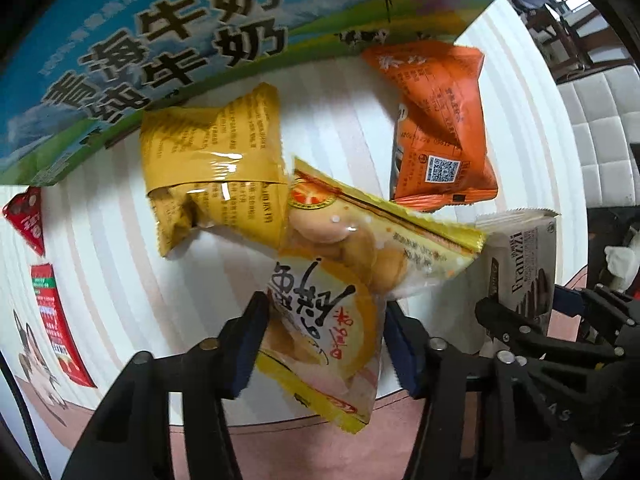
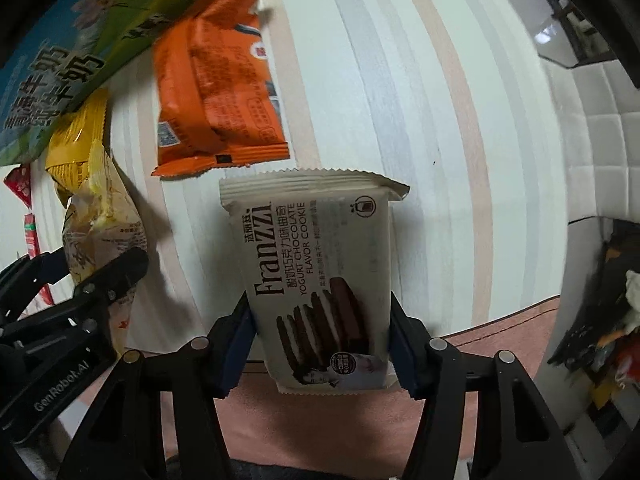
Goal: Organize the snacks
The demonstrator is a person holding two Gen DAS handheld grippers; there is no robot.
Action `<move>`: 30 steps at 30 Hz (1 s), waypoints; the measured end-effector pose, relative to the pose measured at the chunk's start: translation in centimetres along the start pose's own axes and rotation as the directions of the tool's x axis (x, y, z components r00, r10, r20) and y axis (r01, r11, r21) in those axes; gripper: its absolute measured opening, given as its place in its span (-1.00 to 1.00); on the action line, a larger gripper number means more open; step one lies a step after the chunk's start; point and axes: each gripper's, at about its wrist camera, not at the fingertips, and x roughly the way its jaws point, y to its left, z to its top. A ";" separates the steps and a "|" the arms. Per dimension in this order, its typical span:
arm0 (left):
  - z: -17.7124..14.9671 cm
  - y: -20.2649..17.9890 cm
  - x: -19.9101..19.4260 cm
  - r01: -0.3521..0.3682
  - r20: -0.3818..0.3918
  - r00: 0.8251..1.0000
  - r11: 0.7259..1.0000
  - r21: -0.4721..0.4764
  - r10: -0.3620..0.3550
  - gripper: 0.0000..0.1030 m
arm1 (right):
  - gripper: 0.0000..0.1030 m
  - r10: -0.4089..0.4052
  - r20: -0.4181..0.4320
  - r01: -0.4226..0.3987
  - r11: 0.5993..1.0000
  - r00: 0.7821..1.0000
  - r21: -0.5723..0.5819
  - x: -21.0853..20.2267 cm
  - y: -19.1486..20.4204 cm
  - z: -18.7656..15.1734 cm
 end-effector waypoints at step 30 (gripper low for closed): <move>16.0 7.0 -18.0 0.176 0.173 0.972 0.982 -0.070 -0.162 -0.21 | 0.20 0.243 0.310 -0.237 0.970 0.919 -0.057 -22.4 5.3 9.3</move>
